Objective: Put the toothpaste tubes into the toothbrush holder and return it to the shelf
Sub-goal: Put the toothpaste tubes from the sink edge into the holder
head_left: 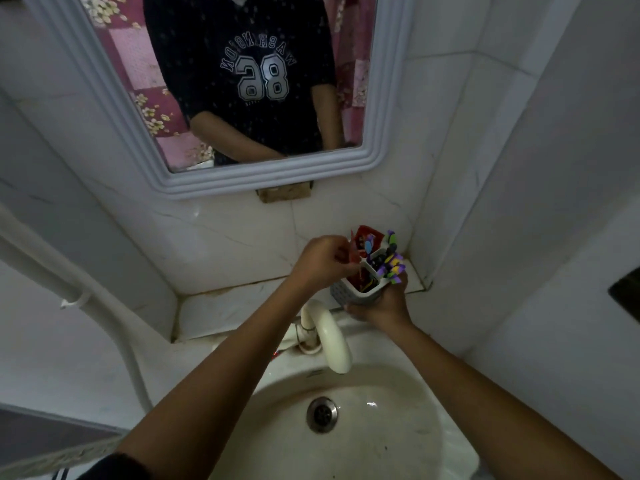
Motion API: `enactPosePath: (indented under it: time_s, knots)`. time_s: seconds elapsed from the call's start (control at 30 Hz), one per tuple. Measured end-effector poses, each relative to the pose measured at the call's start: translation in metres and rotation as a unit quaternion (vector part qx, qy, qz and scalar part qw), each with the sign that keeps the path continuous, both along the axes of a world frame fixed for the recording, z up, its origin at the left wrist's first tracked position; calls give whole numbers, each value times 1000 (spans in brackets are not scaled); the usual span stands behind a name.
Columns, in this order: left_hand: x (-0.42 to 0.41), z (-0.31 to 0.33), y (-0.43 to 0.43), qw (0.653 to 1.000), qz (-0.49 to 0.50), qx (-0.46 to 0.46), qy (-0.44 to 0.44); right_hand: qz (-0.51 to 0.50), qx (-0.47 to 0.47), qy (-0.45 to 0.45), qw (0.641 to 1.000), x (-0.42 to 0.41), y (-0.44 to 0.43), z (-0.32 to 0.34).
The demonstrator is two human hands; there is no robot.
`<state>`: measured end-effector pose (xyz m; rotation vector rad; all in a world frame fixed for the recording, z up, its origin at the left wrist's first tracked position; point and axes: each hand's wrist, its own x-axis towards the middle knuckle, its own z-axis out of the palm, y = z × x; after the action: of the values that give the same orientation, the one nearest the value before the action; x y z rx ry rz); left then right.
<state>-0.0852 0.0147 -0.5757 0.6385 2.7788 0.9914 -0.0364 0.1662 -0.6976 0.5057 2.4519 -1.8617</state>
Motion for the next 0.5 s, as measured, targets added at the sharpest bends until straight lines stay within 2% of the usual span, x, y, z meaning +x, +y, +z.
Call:
enactPosePath:
  time_s: [0.07, 0.17, 0.23, 0.3, 0.4, 0.5]
  knots:
    - [-1, -7, -1, 1000, -12, -22, 6, -28, -22, -12, 999, 0, 3, -5]
    - [-2, -7, -15, 1000, -3, 28, 4, -10, 25, -25, 999, 6, 6, -9]
    - [-3, -11, -38, 996, 49, 71, -2, -16, 44, -18, 999, 3, 3, -7]
    - [0, -25, -70, 991, 116, 73, -7, -21, 26, -7, 999, 0, 1, -8]
    - [11, -61, -116, 985, 150, -34, -73, -55, 1, 19, 998, -4, -2, -12]
    - [33, -98, -137, 965, 72, -193, -161, -62, 23, 30, 997, -8, -3, -16]
